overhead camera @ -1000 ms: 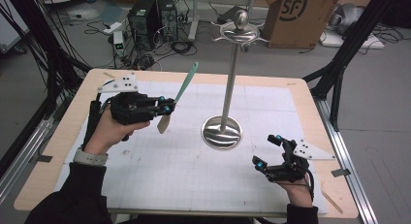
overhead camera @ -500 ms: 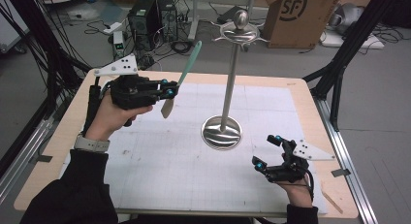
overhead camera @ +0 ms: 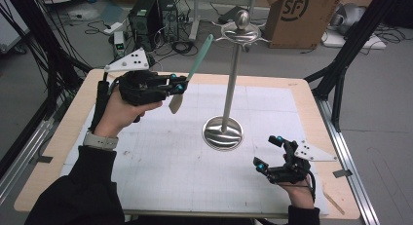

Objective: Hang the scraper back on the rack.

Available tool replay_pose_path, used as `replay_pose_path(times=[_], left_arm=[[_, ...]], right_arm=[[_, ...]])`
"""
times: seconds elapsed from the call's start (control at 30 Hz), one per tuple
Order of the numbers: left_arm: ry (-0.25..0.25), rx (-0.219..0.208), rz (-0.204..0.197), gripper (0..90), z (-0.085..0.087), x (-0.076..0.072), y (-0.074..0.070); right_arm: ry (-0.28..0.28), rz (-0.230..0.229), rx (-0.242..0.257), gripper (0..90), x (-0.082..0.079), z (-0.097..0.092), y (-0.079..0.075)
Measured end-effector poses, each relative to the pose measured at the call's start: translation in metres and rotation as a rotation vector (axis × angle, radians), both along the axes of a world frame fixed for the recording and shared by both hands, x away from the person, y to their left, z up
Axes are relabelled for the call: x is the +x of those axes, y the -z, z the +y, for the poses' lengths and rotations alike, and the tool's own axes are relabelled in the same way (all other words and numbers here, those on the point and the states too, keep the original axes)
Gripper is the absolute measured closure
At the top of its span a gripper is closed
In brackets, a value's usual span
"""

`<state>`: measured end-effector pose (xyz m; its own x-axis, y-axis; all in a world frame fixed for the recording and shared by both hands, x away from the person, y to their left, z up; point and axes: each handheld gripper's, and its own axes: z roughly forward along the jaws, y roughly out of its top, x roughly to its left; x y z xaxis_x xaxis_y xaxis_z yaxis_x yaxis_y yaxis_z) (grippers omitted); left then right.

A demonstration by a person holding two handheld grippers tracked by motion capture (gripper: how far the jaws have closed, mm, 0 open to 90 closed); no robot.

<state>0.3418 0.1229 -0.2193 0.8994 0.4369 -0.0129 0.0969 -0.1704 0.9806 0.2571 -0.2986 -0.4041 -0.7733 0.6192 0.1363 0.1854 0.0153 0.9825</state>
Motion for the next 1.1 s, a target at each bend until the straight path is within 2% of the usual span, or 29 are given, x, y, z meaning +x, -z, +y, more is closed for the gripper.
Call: replay_pose_path(times=[0.43,0.6,0.63,0.7,0.83,0.97,1.1], left_arm=[[-0.008,0.023,0.01,80.3,-0.009,0.007,0.005],[-0.012,0.016,0.018,80.3,-0.013,0.008,0.008],[-0.015,0.025,0.021,80.3,-0.017,0.01,0.01],[-0.007,0.01,0.044,80.2,-0.021,0.013,0.013],[-0.016,0.016,0.042,80.1,-0.03,0.015,0.016],[-0.021,0.004,0.055,80.1,-0.043,0.019,0.021],[-0.018,-0.008,0.065,79.9,-0.049,0.023,0.023]], right_arm=[[0.002,-0.001,0.004,0.4,-0.001,-0.002,0.0],[0.0,-0.001,0.002,0.4,-0.001,-0.001,0.0],[0.001,-0.001,0.001,0.4,-0.001,-0.001,0.0],[0.001,-0.001,0.0,0.4,-0.001,-0.001,0.0],[0.003,0.001,0.004,0.4,-0.001,-0.001,0.0],[0.005,0.0,0.011,0.4,-0.001,-0.002,0.0],[0.003,-0.001,0.01,0.4,-0.002,-0.003,0.0]])
